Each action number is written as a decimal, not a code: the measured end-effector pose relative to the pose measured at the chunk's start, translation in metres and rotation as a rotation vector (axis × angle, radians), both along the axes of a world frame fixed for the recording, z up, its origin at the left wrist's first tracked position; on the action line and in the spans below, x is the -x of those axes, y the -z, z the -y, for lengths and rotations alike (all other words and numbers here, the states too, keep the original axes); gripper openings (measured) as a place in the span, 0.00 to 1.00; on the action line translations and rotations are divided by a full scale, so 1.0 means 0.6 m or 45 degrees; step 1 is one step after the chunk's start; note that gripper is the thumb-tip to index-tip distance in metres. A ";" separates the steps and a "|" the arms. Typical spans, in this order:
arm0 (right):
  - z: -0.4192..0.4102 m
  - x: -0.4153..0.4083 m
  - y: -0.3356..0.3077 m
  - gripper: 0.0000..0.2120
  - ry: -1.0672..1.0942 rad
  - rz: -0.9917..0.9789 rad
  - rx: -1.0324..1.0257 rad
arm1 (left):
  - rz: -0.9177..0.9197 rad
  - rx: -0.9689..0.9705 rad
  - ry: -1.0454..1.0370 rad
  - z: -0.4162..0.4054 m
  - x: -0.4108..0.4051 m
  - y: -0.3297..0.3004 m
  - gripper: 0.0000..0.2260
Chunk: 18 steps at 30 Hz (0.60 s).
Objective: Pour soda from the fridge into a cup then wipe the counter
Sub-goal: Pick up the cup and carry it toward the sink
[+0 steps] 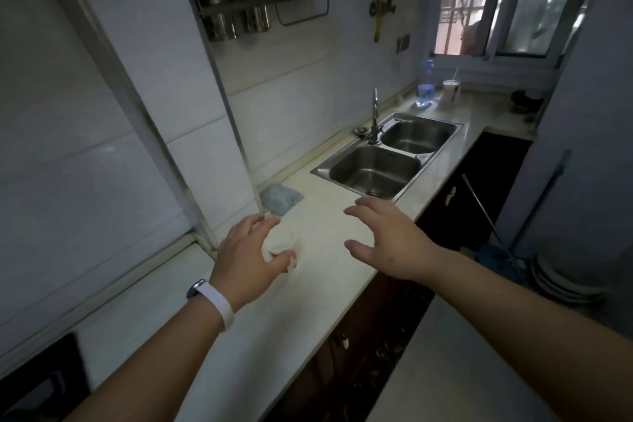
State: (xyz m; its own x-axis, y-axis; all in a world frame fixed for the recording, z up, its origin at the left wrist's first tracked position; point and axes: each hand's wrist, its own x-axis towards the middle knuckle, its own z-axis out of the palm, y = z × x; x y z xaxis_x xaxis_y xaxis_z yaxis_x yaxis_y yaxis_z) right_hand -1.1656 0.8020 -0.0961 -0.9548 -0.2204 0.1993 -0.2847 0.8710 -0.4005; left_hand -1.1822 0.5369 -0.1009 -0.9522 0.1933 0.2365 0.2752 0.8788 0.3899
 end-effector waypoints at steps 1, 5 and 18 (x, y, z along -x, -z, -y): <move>-0.014 0.017 0.001 0.33 -0.030 0.002 -0.004 | 0.013 0.000 -0.041 -0.006 0.005 0.003 0.27; -0.042 0.076 0.007 0.29 -0.114 0.023 0.013 | 0.087 0.019 -0.153 -0.016 0.018 0.016 0.33; 0.034 0.228 0.049 0.28 -0.339 0.134 -0.054 | 0.173 0.026 -0.288 0.009 0.156 0.101 0.29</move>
State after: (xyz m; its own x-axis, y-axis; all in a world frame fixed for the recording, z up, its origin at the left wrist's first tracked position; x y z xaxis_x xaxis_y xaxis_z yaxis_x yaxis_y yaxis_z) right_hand -1.3025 0.7817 -0.1257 -0.8773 -0.4719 0.0875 -0.4642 0.7879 -0.4048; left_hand -1.2757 0.5316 -0.1613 -0.9945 -0.0248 0.1015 0.0170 0.9201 0.3914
